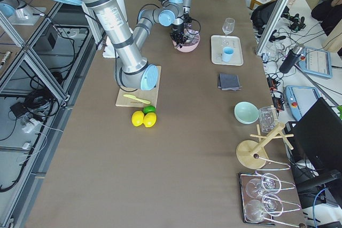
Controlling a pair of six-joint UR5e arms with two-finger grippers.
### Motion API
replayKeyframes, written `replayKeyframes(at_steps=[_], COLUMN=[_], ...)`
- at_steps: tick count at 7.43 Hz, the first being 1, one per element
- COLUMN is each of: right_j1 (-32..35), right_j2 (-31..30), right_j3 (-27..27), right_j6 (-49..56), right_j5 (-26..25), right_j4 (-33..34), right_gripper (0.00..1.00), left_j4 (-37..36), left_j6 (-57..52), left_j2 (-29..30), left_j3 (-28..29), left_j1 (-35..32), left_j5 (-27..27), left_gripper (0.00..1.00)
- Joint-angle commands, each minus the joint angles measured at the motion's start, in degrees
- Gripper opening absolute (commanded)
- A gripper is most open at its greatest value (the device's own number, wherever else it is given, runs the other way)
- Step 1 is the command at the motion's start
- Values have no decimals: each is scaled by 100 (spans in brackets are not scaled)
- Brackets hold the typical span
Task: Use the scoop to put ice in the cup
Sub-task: 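Lift the scoop holding ice cubes out of the bowl with the right gripper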
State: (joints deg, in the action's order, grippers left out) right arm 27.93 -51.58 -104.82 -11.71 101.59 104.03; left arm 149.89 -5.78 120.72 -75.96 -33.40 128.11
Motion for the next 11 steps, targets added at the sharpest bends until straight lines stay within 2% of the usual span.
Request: replayKeyframes(at_steps=[1, 5, 9, 11], right_j1=[2, -6, 150, 572], right_j2=[-88, -658, -1493, -1609], right_j3=[-38, -678, -1145, -1042], right_j6=[-244, -647, -1551, -1510], right_j5=[1, 1, 1, 482], right_j4=[-444, -1094, -2850, -2689], right_gripper=[0, 0, 0, 0], left_j4=[-22, -13, -22, -22], left_j6=[-2, 7, 7, 7], left_j2=[4, -5, -93, -224], left_j3=[2, -15, -68, -191], left_j1=[0, -35, -175, -342], left_j5=[3, 12, 29, 29], left_gripper=[98, 98, 98, 98])
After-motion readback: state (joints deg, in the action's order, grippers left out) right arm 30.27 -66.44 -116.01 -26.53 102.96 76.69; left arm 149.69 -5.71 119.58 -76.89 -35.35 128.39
